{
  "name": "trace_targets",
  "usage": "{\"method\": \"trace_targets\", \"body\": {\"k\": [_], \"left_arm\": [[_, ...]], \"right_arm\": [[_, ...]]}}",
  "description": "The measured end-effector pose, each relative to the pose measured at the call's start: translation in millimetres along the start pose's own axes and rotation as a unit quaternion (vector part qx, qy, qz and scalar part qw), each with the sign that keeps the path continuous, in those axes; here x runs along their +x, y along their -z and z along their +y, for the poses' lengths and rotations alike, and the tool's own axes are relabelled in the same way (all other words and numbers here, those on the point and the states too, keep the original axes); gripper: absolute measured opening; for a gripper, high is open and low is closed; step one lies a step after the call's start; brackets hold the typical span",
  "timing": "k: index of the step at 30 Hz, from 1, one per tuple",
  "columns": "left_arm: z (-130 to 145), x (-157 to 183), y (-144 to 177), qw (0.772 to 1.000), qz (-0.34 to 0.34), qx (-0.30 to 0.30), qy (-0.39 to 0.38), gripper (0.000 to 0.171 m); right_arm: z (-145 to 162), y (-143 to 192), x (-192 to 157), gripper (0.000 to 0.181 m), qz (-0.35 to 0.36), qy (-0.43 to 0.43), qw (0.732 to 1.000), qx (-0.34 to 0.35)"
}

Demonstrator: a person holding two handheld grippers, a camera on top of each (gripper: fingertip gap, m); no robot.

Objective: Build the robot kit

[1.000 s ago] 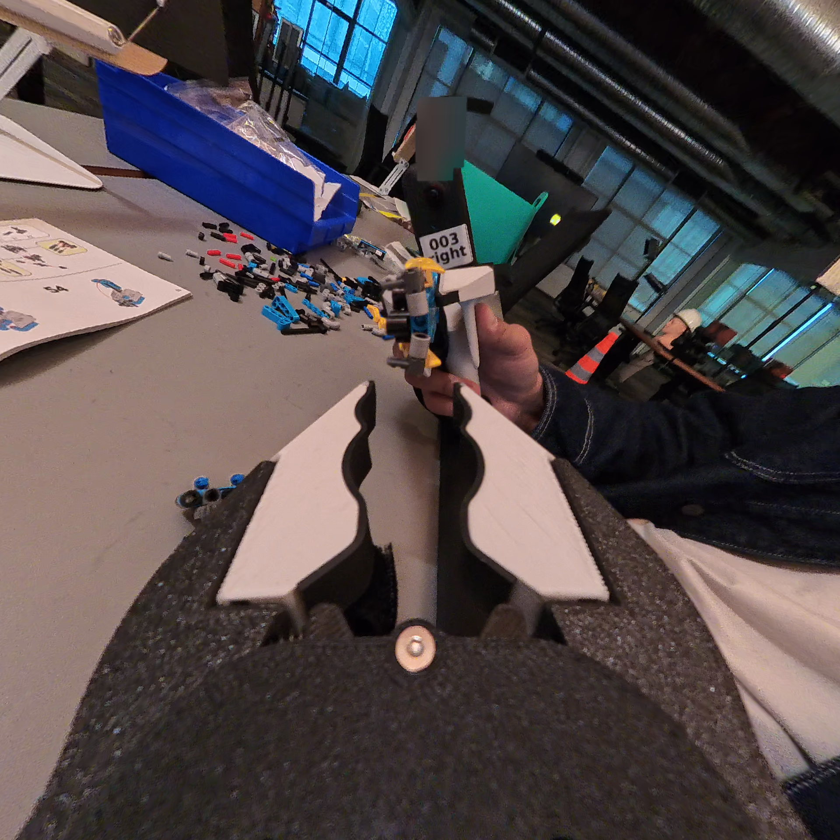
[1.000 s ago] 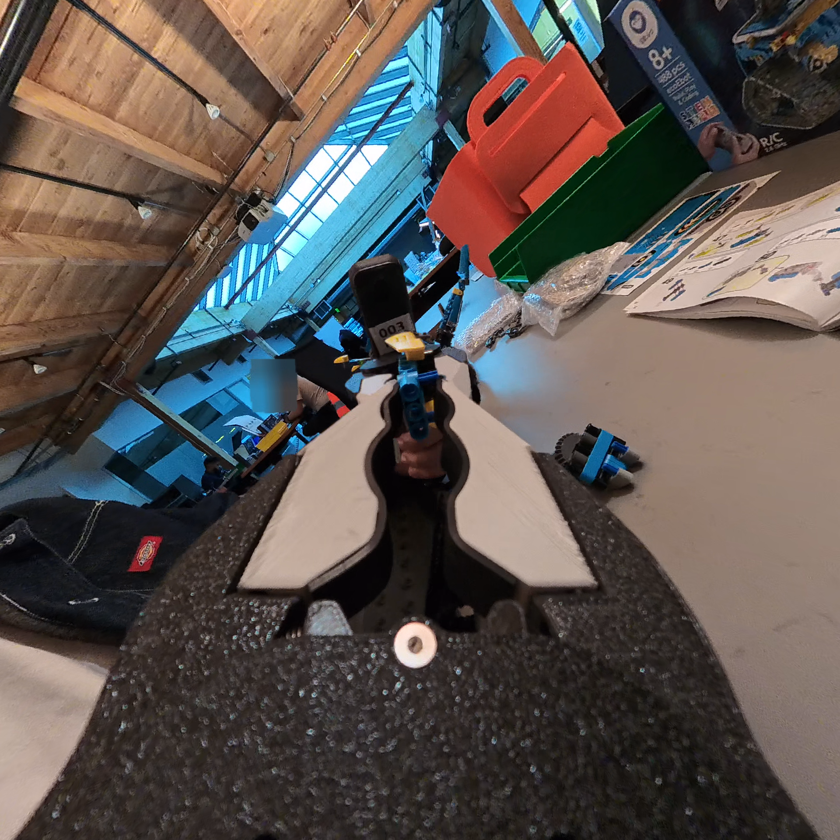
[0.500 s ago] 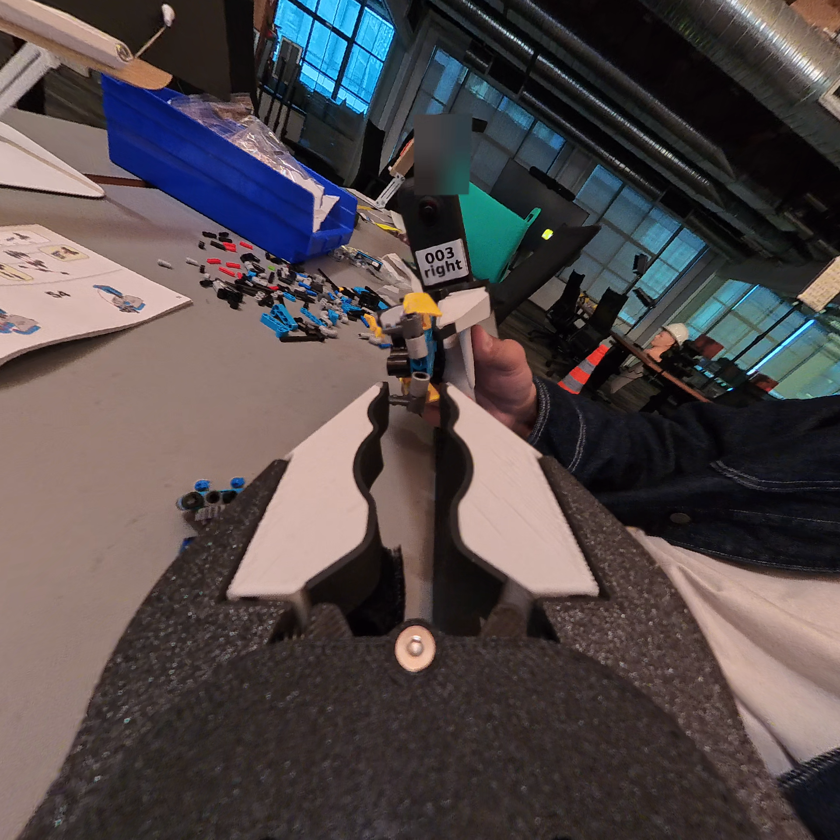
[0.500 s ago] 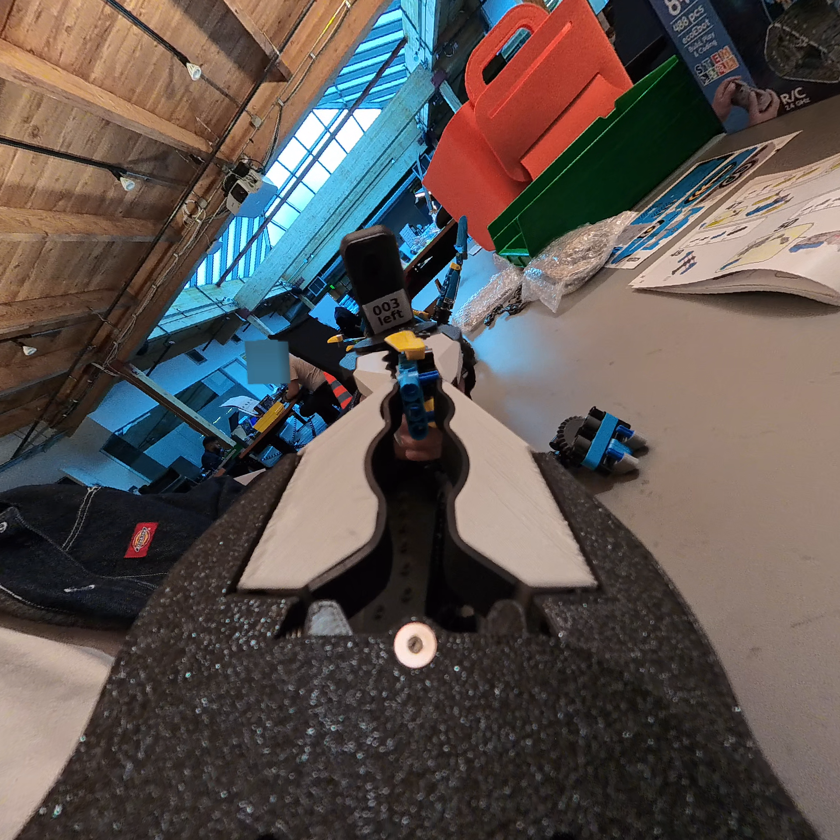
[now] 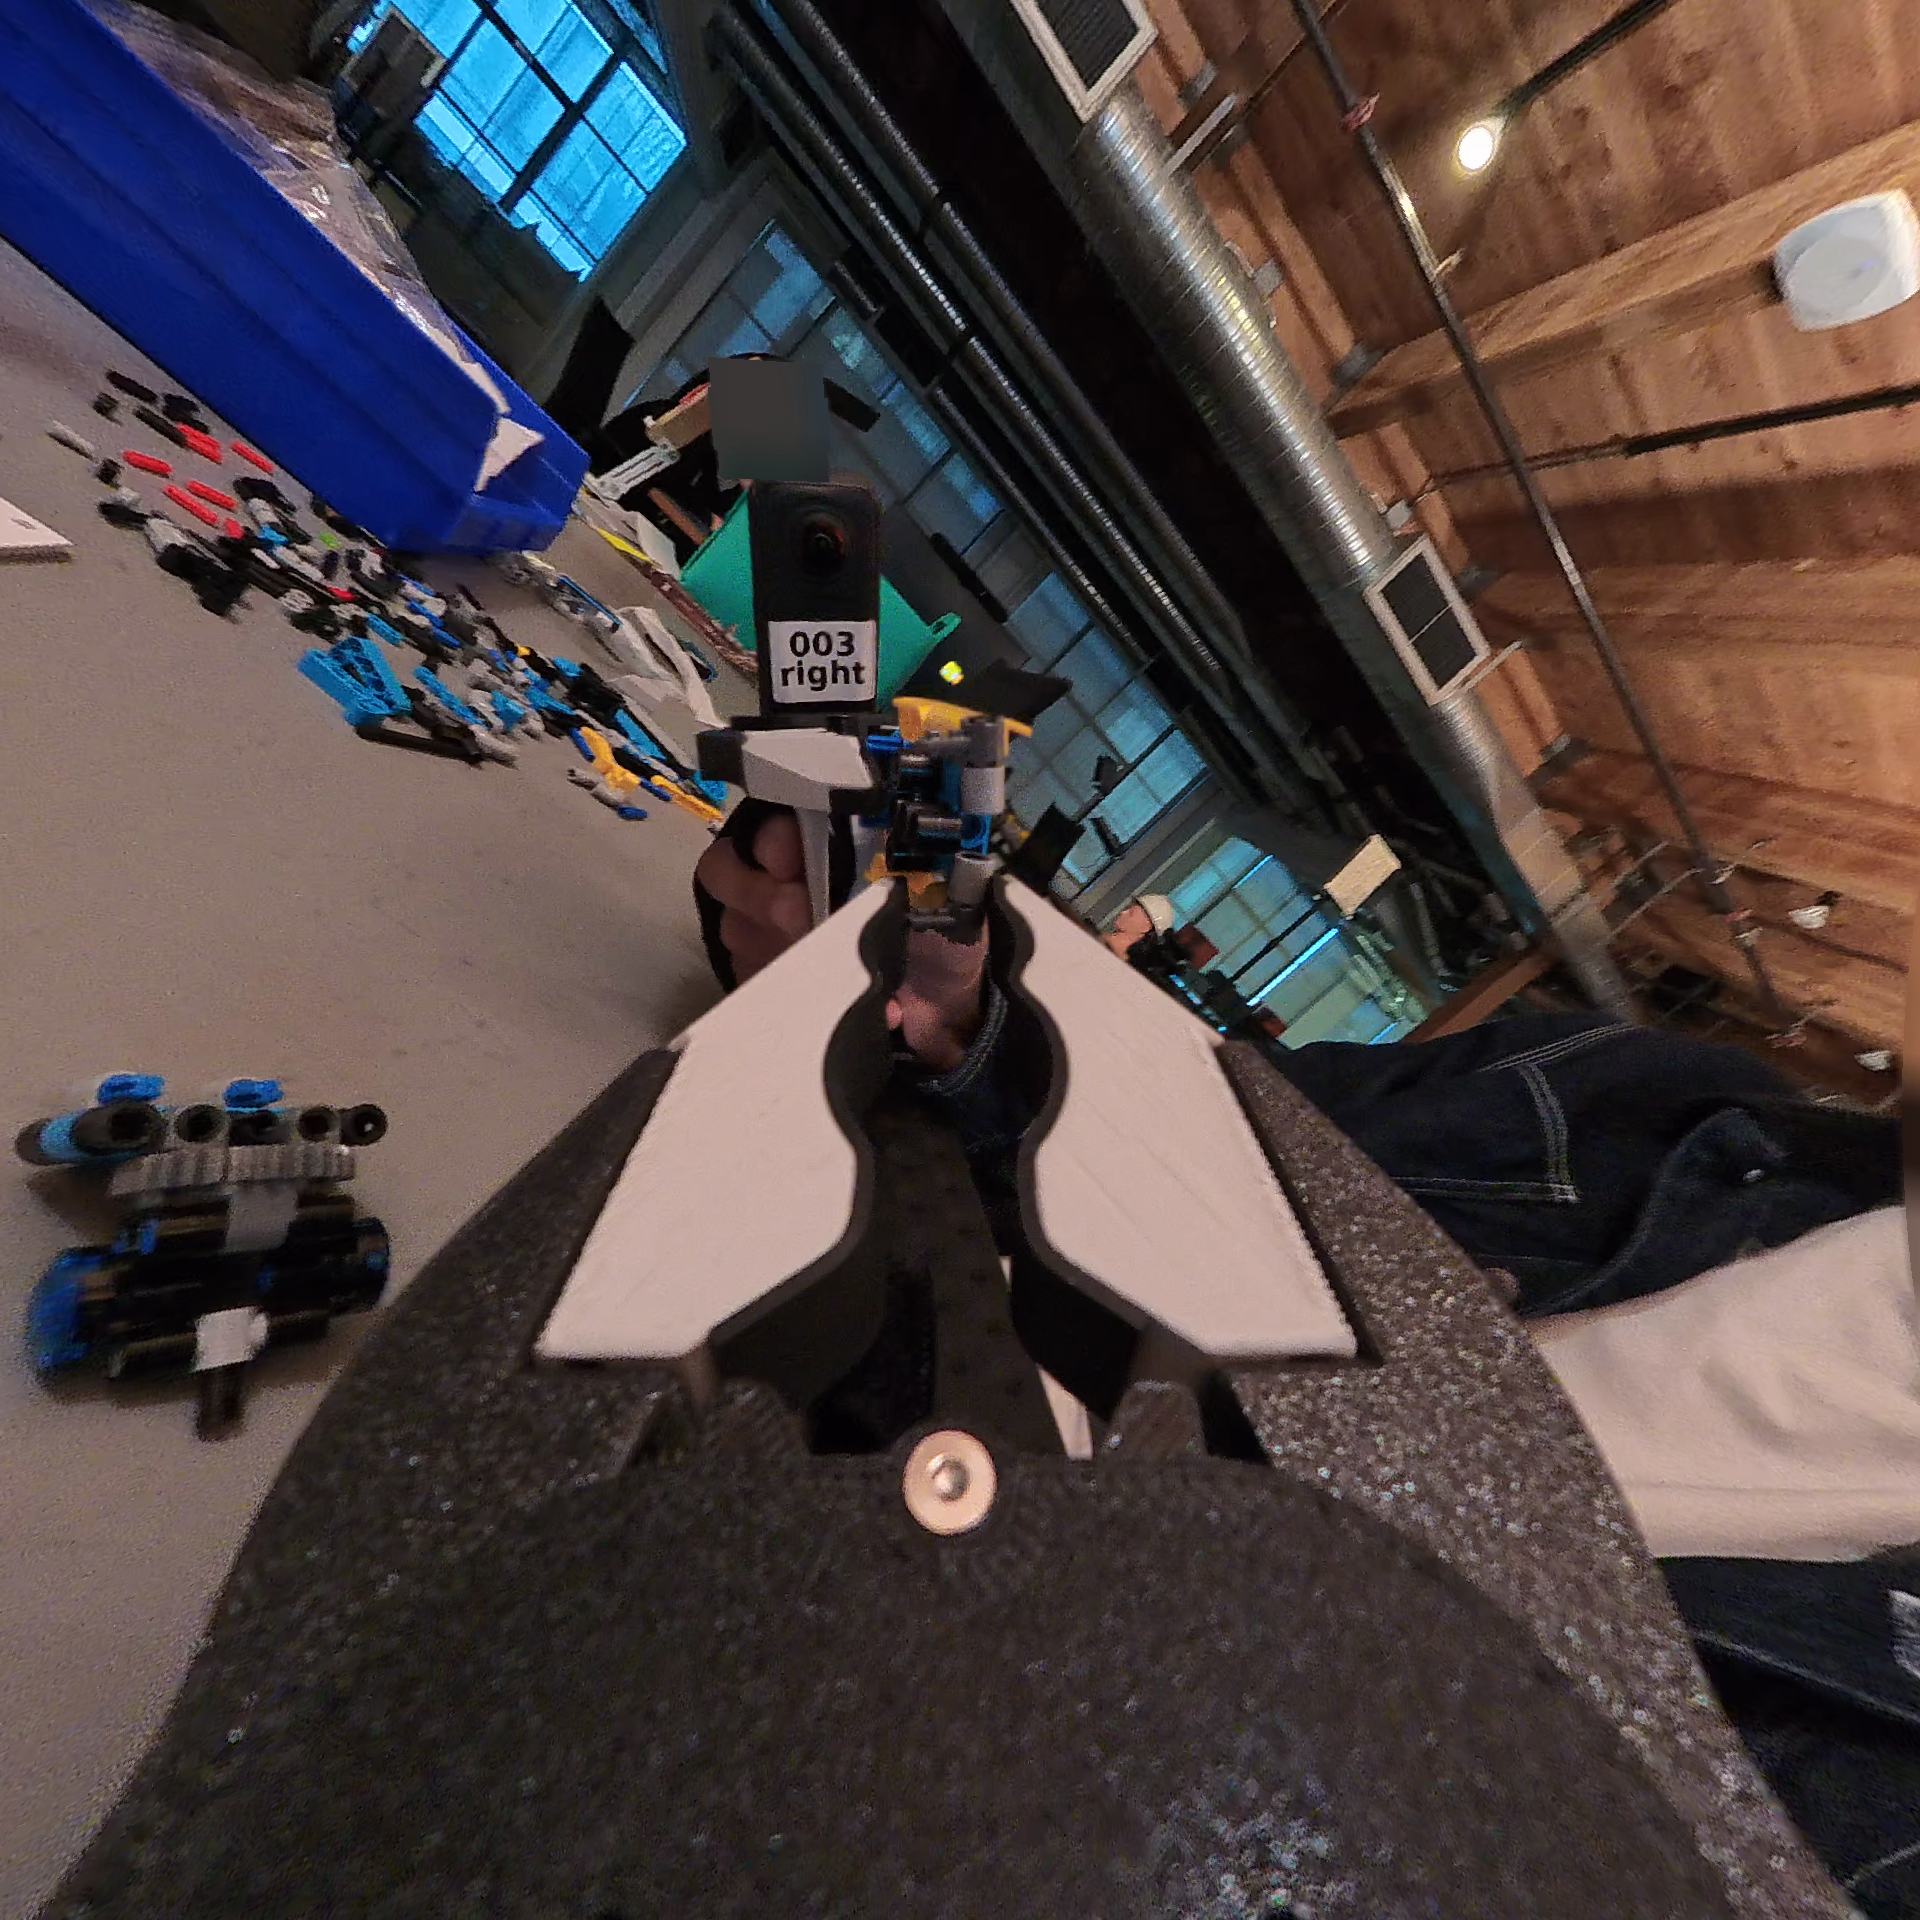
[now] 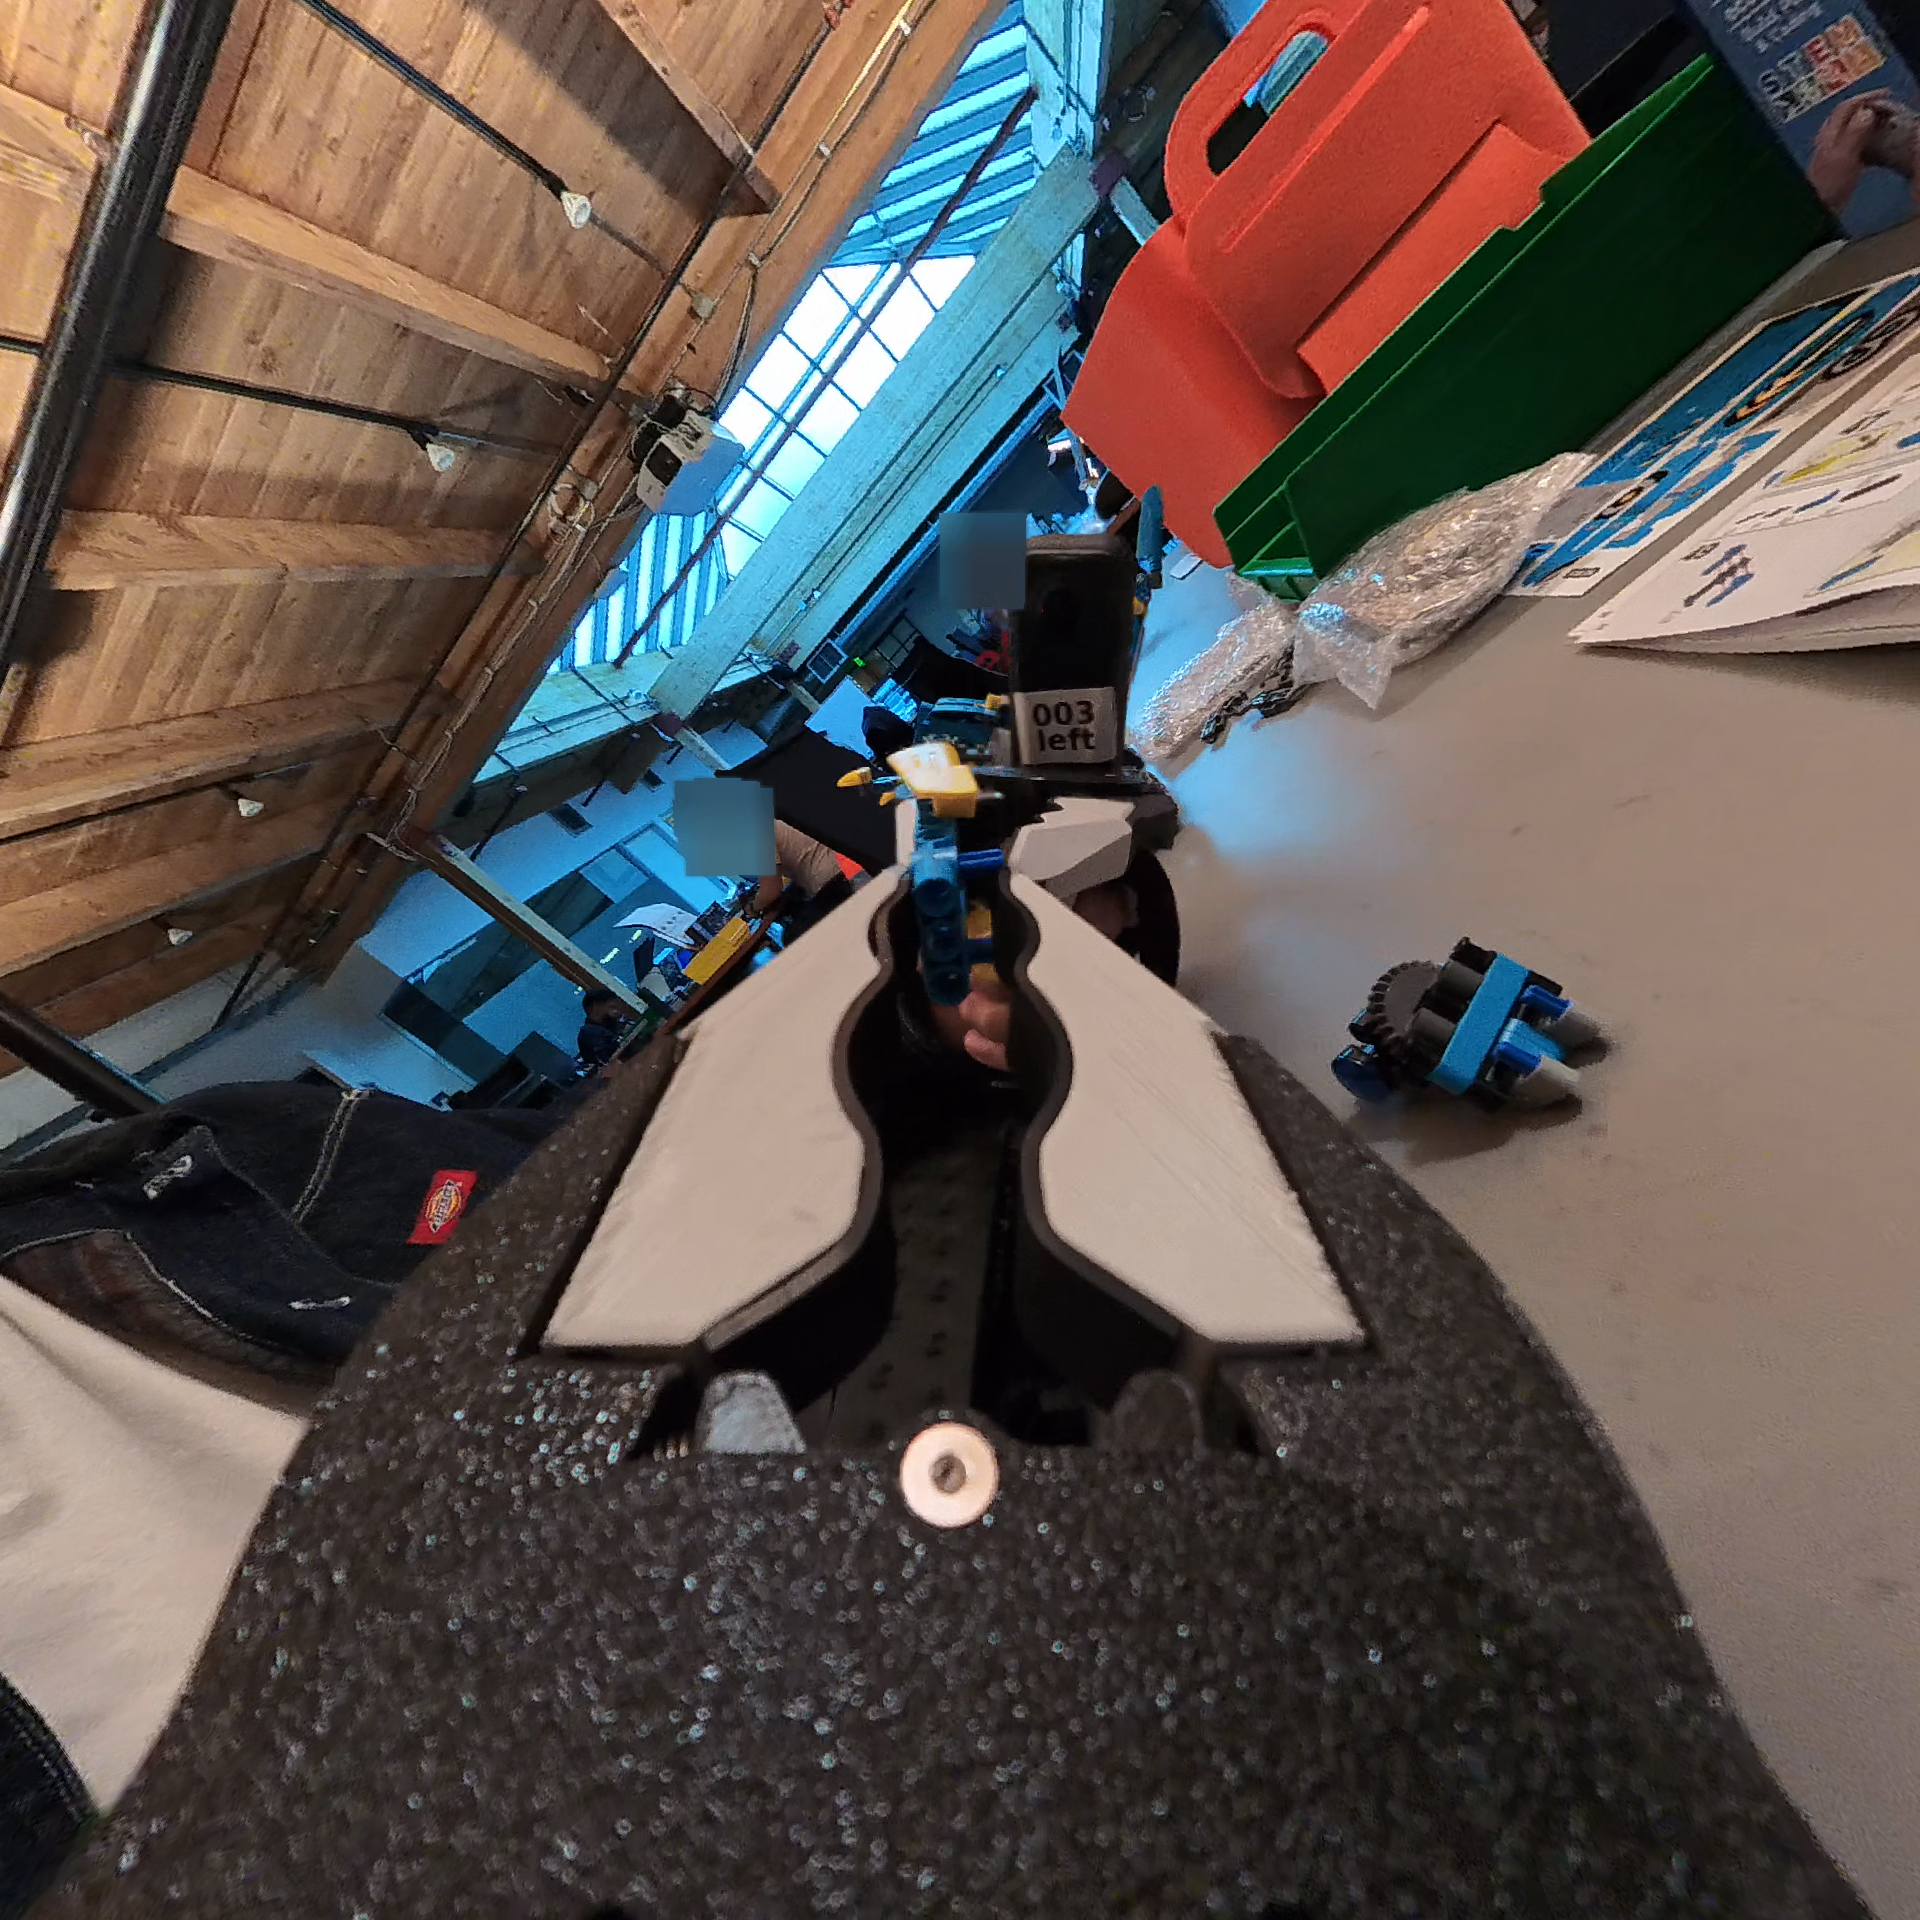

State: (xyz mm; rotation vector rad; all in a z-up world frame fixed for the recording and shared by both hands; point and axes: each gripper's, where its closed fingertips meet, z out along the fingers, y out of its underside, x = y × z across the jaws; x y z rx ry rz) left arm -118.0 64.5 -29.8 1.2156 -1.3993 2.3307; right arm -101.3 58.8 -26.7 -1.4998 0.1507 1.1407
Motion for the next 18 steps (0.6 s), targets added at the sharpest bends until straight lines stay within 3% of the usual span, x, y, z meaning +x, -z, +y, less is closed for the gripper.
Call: {"method": "trace_targets", "body": {"k": [4,8,11,18], "left_arm": [[2.5,3.7,-1.6,1.0,0.022,-0.006,0.018,0.014],[-3.9,-3.5,-1.2,1.0,-0.012,0.01,-0.006,0.016],[-7.2,-13.4,0.7,0.998,-0.054,0.014,-0.027,0.033],[-5.8,-16.4,-2.0,0.993,-0.09,-0.001,-0.08,0.035]], "right_arm": [[-0.2,-0.4,-2.0,0.013,-0.008,-0.004,1.0,0.001],[-2.6,1.9,2.7,0.013,0.004,-0.008,1.0,0.009],[-6.3,4.7,5.6,0.013,0.015,-0.005,1.0,0.021],[-9.7,8.1,12.3,0.012,0.055,0.027,0.998,0.026]]}}
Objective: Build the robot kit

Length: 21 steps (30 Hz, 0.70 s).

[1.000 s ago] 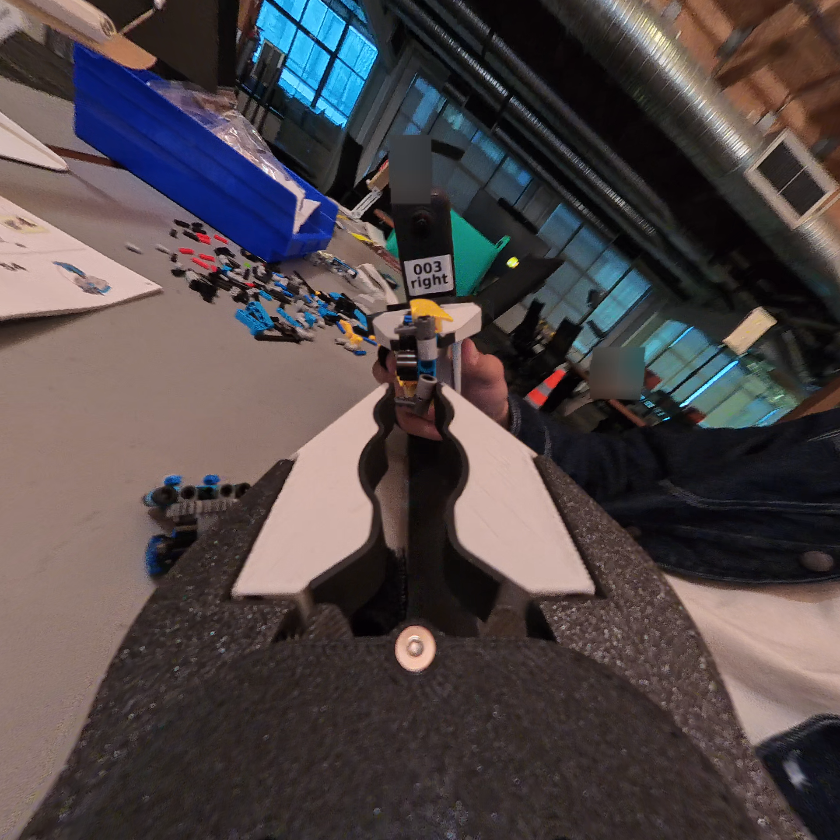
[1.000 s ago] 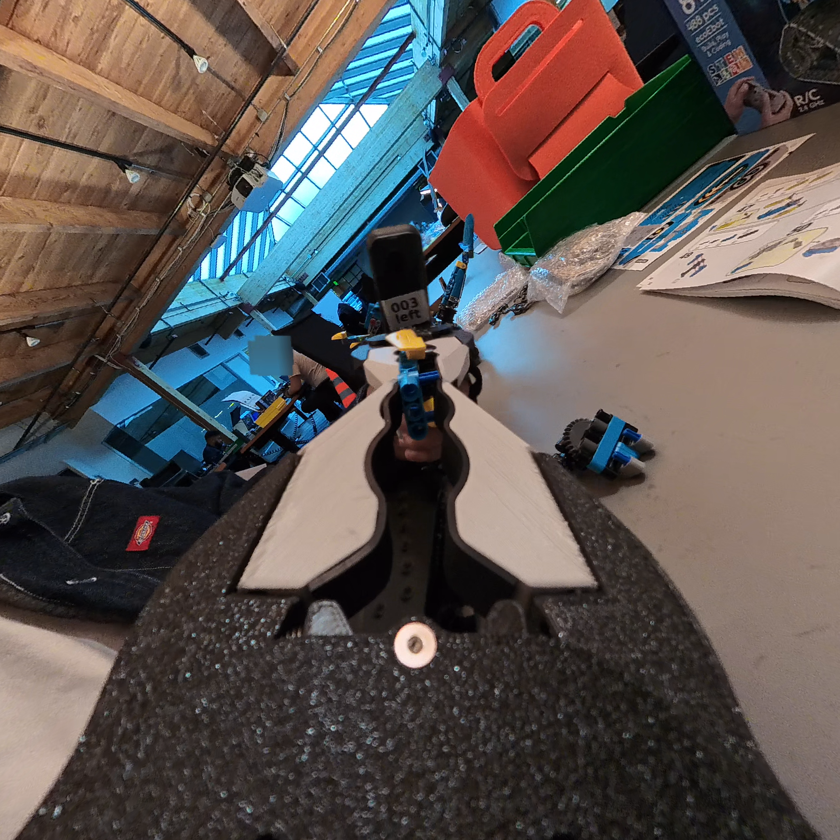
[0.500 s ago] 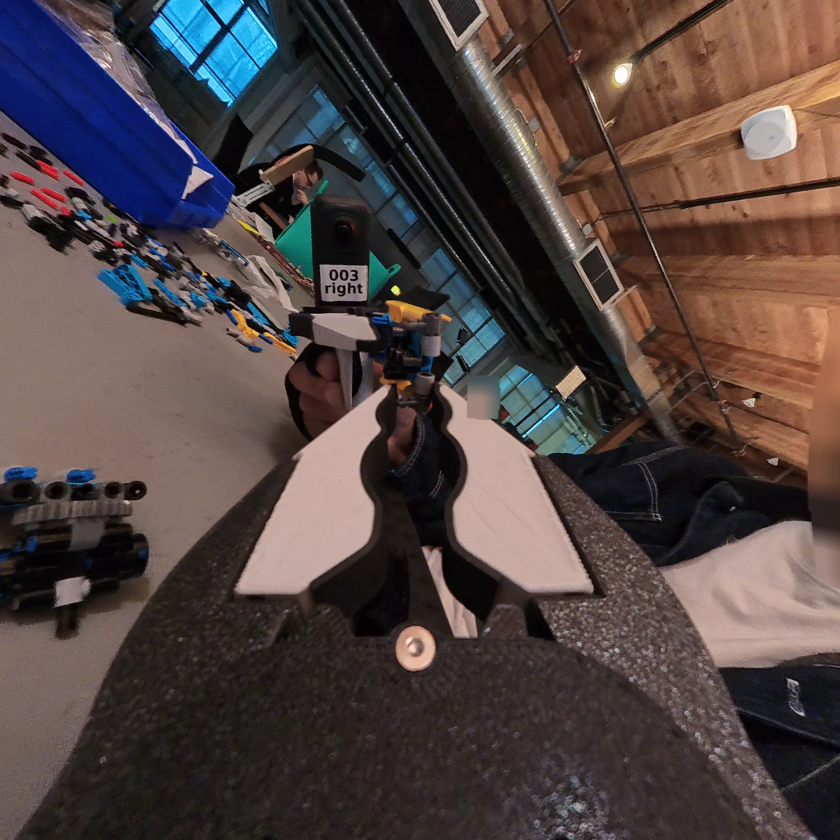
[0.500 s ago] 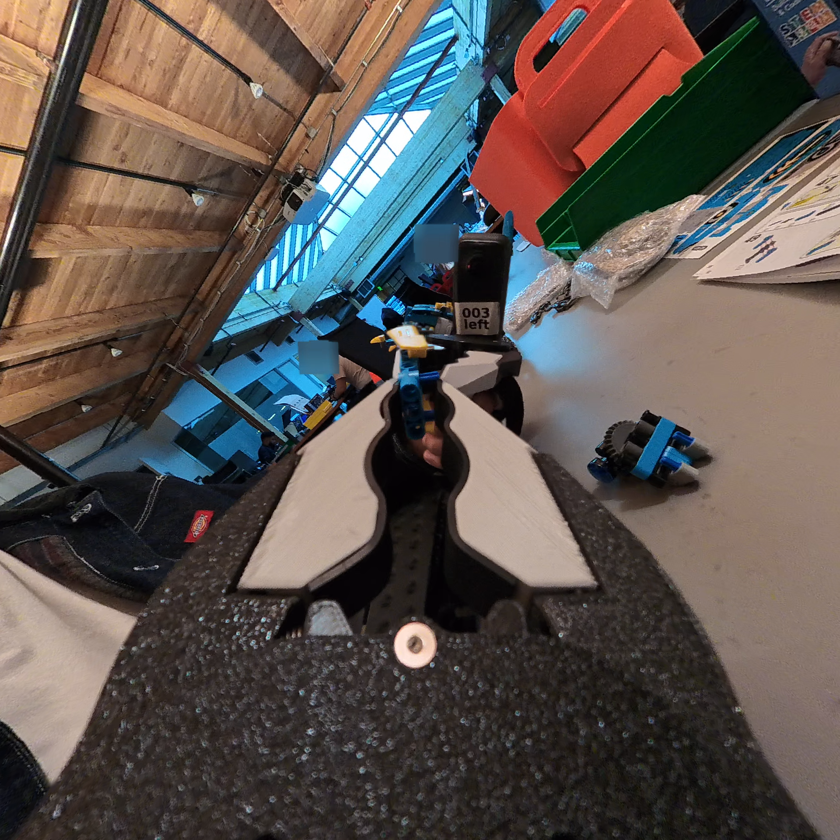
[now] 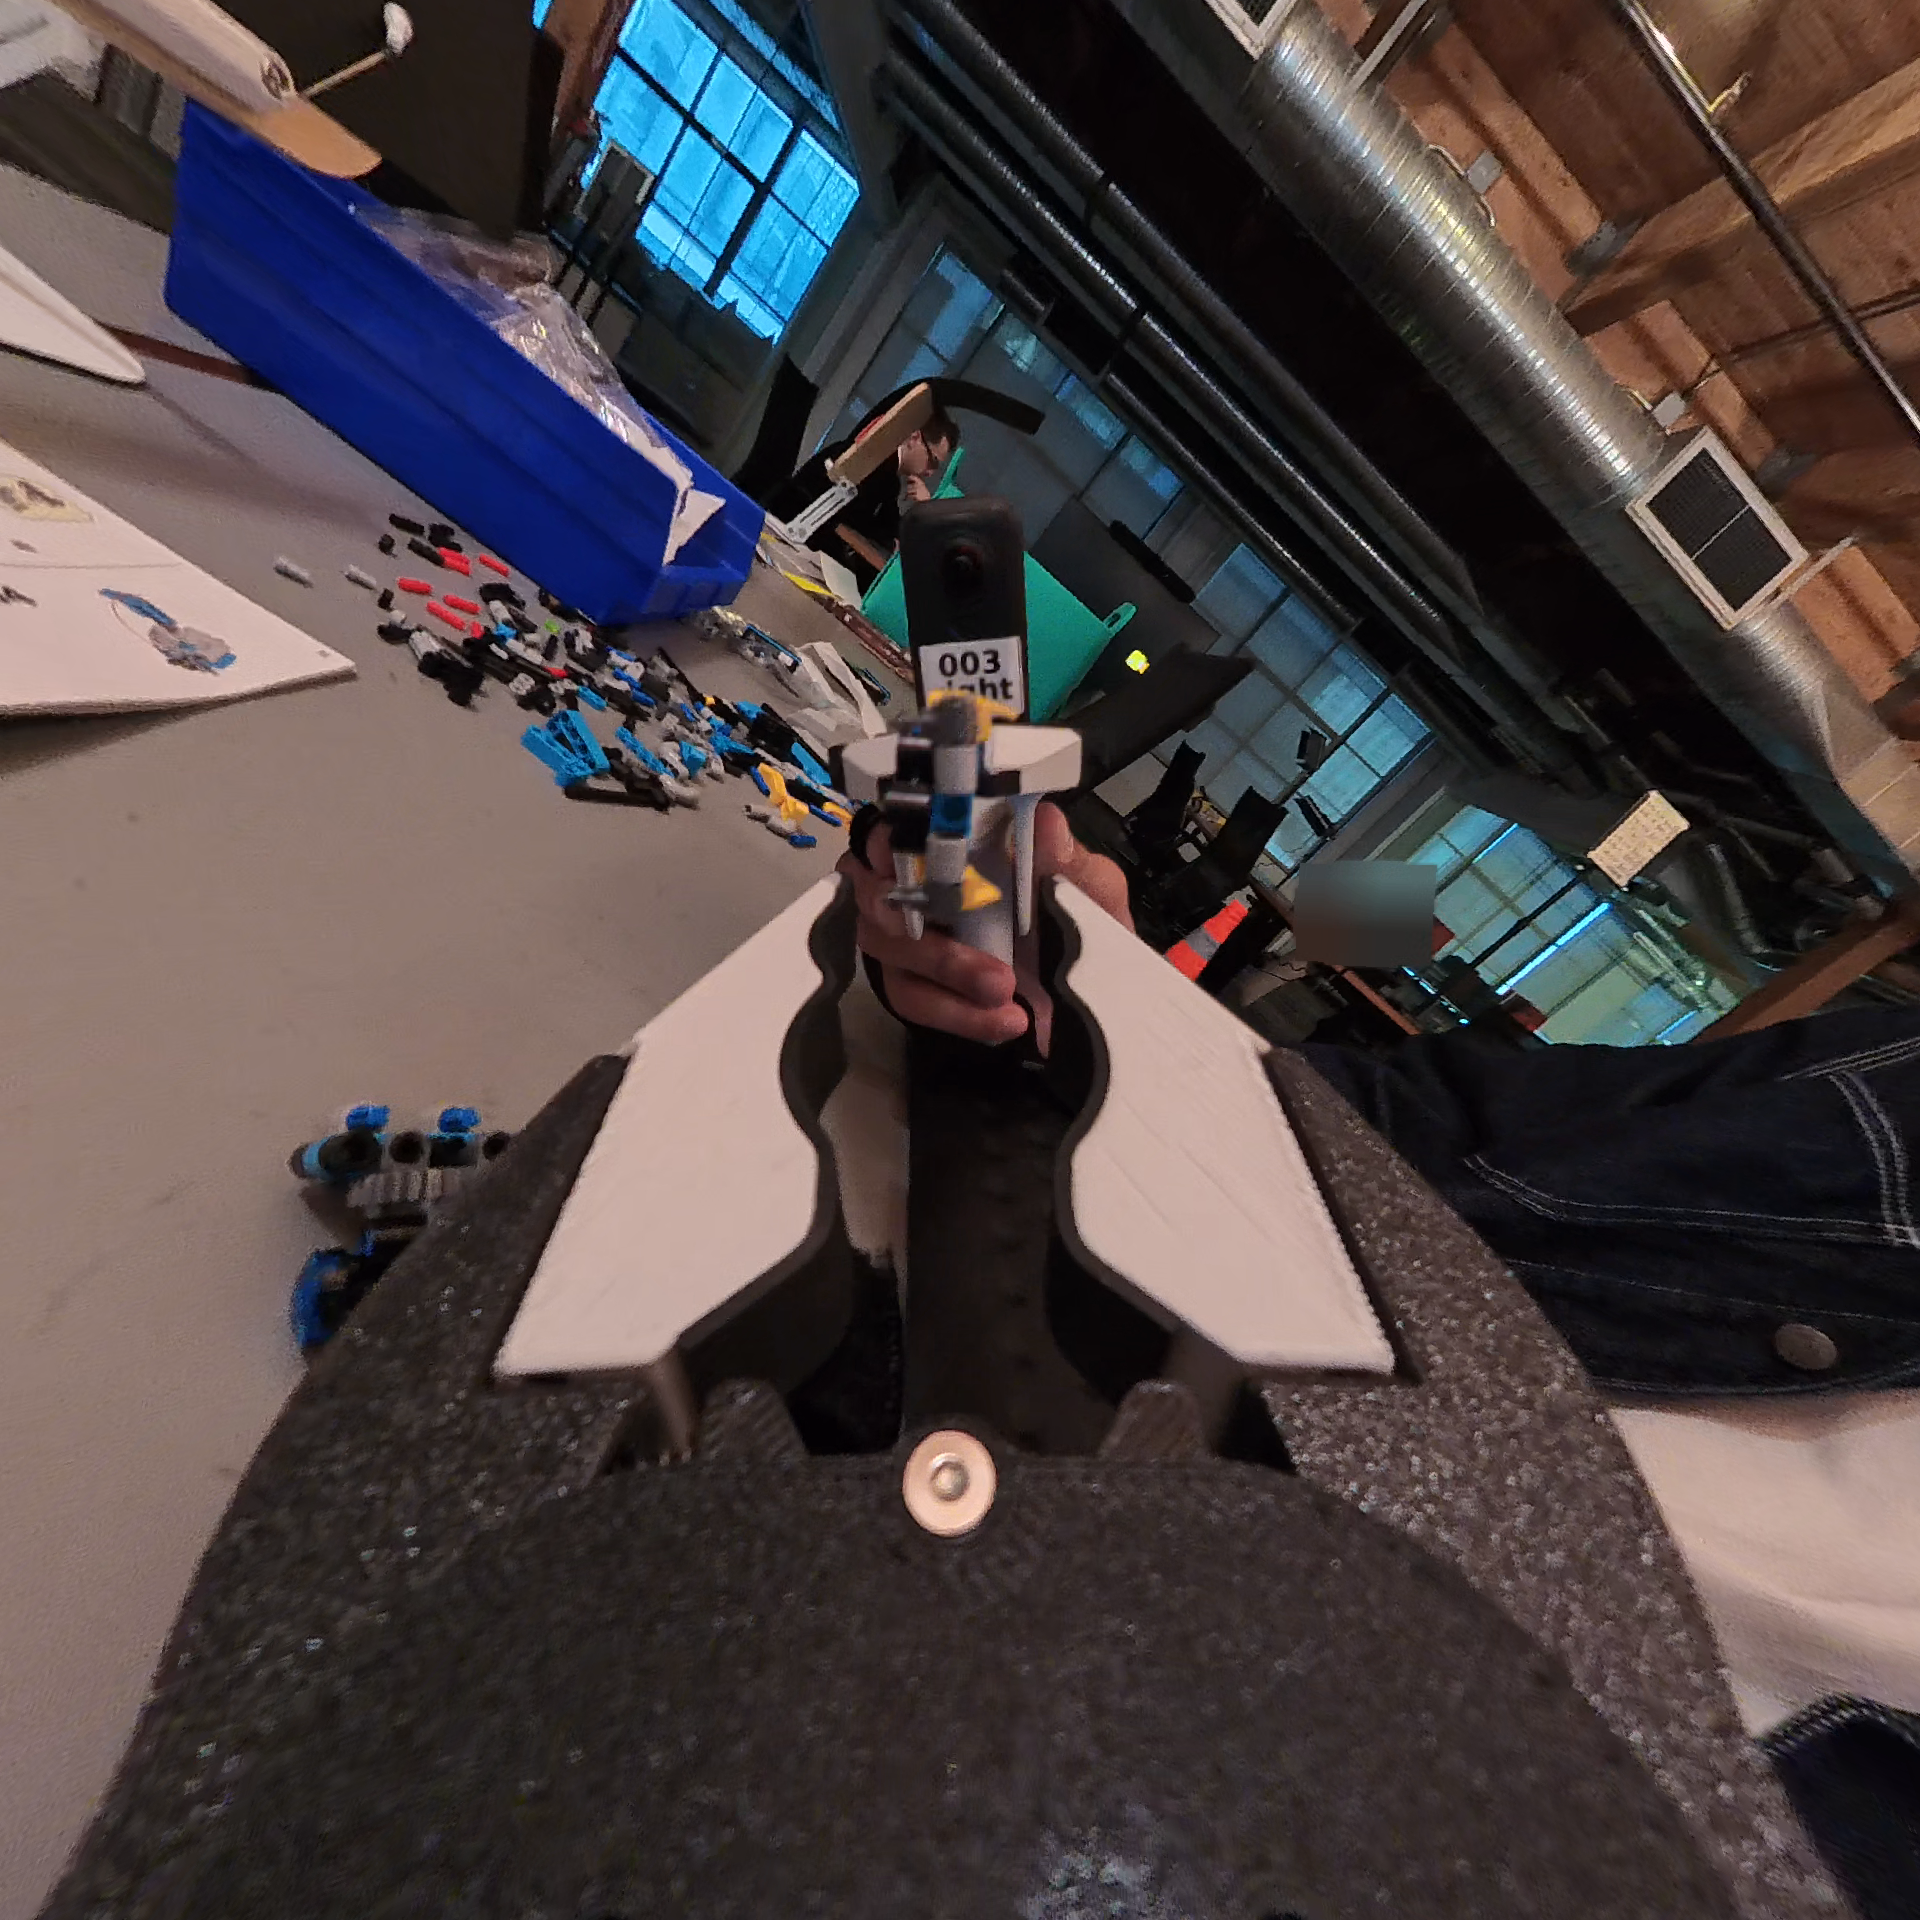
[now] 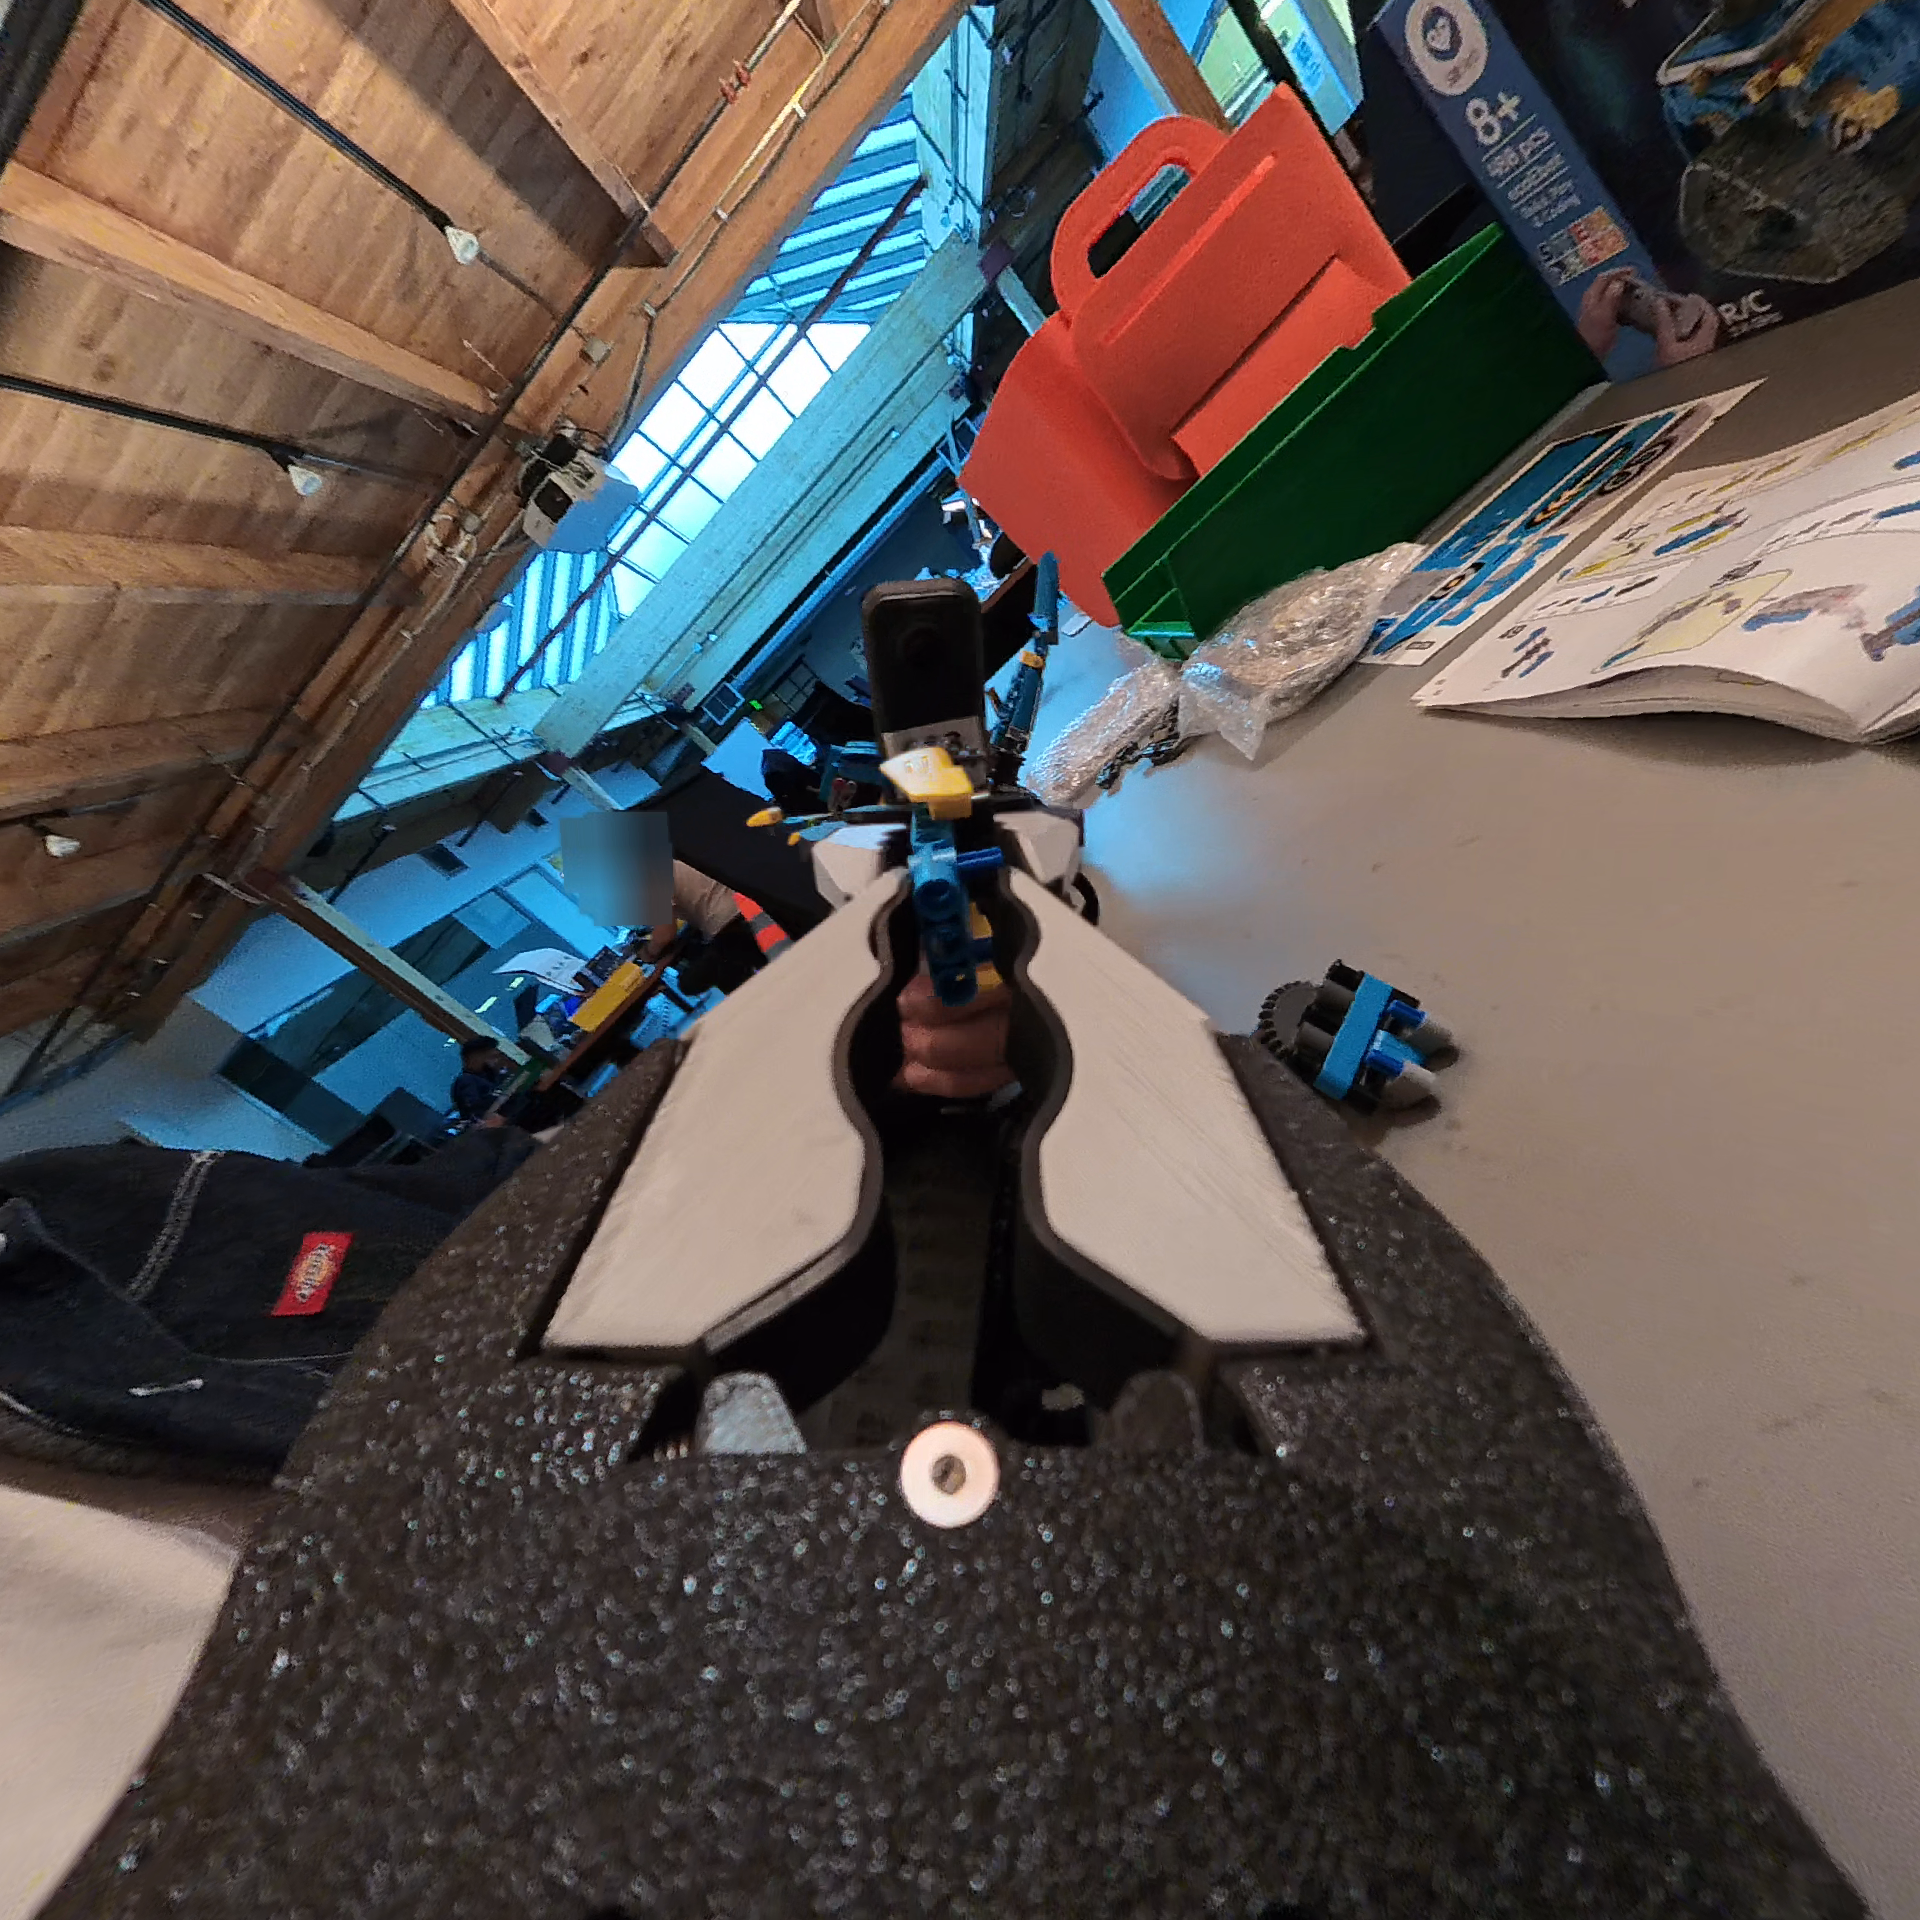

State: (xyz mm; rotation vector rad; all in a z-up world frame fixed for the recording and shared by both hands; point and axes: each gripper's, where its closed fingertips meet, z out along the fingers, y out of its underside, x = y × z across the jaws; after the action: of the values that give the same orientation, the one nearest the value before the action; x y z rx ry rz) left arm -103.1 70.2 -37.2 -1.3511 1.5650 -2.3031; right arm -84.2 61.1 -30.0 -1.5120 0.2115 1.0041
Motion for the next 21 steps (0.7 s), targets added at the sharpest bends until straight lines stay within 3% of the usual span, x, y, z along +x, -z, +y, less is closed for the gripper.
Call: {"method": "trace_targets", "body": {"k": [6,9,13,21], "left_arm": [[-17.4,4.5,6.3,0.995,-0.038,0.038,-0.089,0.042],[-9.9,4.0,3.4,0.996,-0.033,0.015,-0.087,0.04],[6.1,7.3,-2.3,0.995,-0.016,-0.03,-0.089,0.023],[0.0,17.2,-1.2,0.996,0.005,-0.009,-0.094,0.029]], "right_arm": [[14.0,-7.7,2.4,0.013,0.019,0.022,0.999,-0.04],[26.2,-15.0,-2.8,0.014,0.009,0.032,0.997,-0.073],[28.5,-15.6,-5.5,0.013,-0.004,0.021,0.997,-0.078],[31.9,-16.8,-11.8,0.013,-0.029,0.006,0.996,-0.087]]}}
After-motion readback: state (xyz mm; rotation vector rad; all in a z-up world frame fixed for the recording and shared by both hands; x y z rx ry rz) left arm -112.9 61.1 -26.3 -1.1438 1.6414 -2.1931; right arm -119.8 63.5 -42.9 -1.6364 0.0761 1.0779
